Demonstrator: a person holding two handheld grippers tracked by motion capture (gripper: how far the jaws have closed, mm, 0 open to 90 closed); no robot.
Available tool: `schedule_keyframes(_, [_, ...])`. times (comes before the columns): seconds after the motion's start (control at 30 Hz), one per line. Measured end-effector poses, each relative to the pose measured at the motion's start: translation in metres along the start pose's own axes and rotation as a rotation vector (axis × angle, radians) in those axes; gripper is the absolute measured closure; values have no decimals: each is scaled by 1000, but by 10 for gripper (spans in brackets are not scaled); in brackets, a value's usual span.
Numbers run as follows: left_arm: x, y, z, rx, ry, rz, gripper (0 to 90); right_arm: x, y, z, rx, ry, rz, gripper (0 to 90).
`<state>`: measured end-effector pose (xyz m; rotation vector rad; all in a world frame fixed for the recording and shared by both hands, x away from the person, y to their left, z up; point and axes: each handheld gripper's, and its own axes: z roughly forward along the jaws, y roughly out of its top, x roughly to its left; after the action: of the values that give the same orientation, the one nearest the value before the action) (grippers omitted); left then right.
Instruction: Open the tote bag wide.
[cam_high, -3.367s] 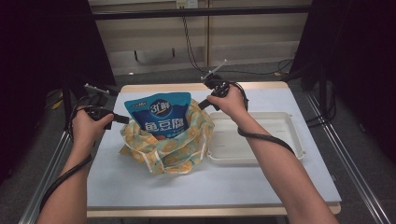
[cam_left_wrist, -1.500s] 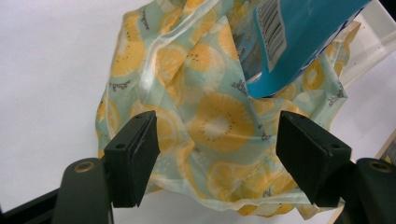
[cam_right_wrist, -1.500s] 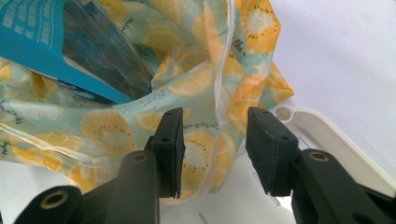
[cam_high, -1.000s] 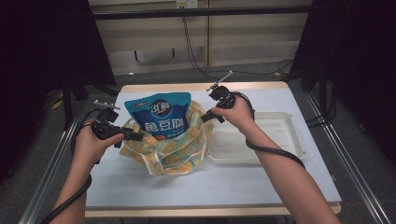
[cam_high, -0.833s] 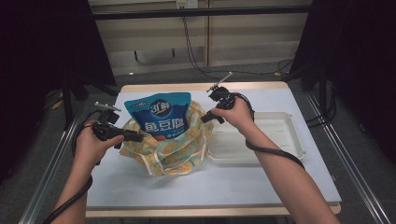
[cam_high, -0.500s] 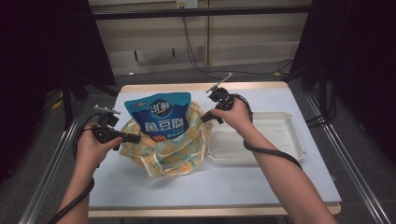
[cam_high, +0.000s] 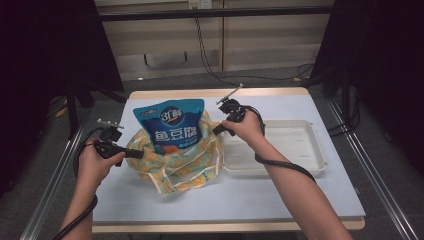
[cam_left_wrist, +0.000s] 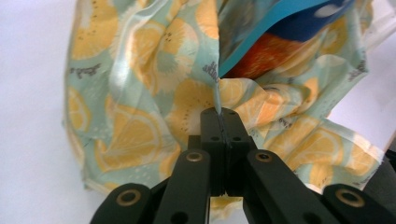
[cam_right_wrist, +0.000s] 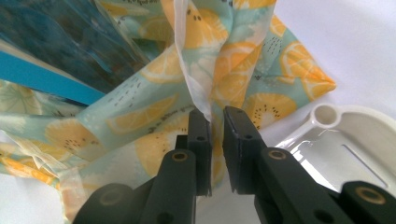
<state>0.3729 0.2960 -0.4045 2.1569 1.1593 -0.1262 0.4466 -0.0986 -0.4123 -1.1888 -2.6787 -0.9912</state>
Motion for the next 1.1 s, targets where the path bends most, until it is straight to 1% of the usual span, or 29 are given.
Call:
schedule_keyframes(0.03, [1,-1,1,-4,6,-7,898,-1,0,2,2,0,-11,812])
schedule_keyframes(0.07, [4,-2,1,5,10,1,898,0,-1,3,3,-4,-4,818])
schedule_keyframes(0.1, [5,-3,2,4,15,-5,899,-1,-1,4,13,-2,-16,822])
schedule_keyframes(0.13, [5,-4,3,-8,9,-27,899,0,-1,5,7,0,1,829])
schedule_keyframes(0.17, [6,-5,4,0,13,-23,899,0,-2,6,10,0,-7,843])
schedule_keyframes(0.2, [8,-6,4,13,18,-18,899,0,-2,8,6,2,0,852])
schedule_keyframes(0.23, [9,-7,5,18,22,-18,899,0,-3,10,9,4,-5,862])
schedule_keyframes(0.27, [11,-7,6,19,22,-7,899,0,-4,12,14,5,-7,870])
schedule_keyframes(0.3, [11,-9,8,3,22,-31,900,0,-5,13,22,5,-6,873])
schedule_keyframes(0.33, [12,-10,9,5,18,-36,900,0,-6,15,23,9,-3,873])
schedule_keyframes(0.37, [14,-10,10,10,16,-26,900,-1,-7,17,23,6,-5,873])
schedule_keyframes(0.4, [15,-11,10,11,12,-28,899,-1,-7,18,22,8,3,875])
schedule_keyframes(0.43, [16,-12,11,19,11,-22,899,-2,-8,19,29,9,-3,878])
schedule_keyframes(0.47, [16,-12,11,10,13,-28,899,-2,-10,20,36,7,2,882])
schedule_keyframes(0.5, [15,-12,11,7,7,-33,899,-3,-10,20,35,6,6,882])
schedule_keyframes(0.53, [13,-12,12,-10,3,-46,898,-4,-11,19,32,8,0,881])
schedule_keyframes(0.57, [12,-11,10,-9,6,-29,897,-4,-11,18,27,12,11,870])
schedule_keyframes(0.6, [10,-10,9,-12,-2,-27,896,-4,-11,16,18,13,5,843])
schedule_keyframes(0.63, [8,-8,8,-29,-2,-28,894,-4,-11,14,13,11,7,815])
schedule_keyframes(0.67, [6,-6,6,-38,0,-19,893,-3,-10,12,10,6,5,778])
schedule_keyframes(0.7, [5,-4,5,-40,-3,-7,890,-3,-10,9,8,4,1,762])
schedule_keyframes(0.73, [3,-3,4,-46,-5,-7,887,-2,-9,6,6,3,6,744])
schedule_keyframes(0.8, [1,-1,3,-53,-6,-3,884,0,-7,2,-10,8,8,673])
schedule_keyframes(0.87, [0,-1,2,-59,-9,11,884,2,-6,-2,-22,8,5,607])
schedule_keyframes(0.9, [-2,-1,3,-63,-18,-6,884,3,-5,-4,-26,4,-1,567])
schedule_keyframes(0.93, [-2,-1,4,-63,-15,-3,880,5,-4,-6,-32,-4,6,557])
schedule_keyframes(1.0, [-2,-1,4,-70,-15,-3,876,7,-1,-9,-38,5,-5,545])
schedule_keyframes(1.03, [-2,-1,4,-74,-11,0,875,9,1,-11,-40,3,3,538])
schedule_keyframes(1.1, [-4,-1,4,-75,-11,-2,870,11,6,-16,-50,2,-8,533])
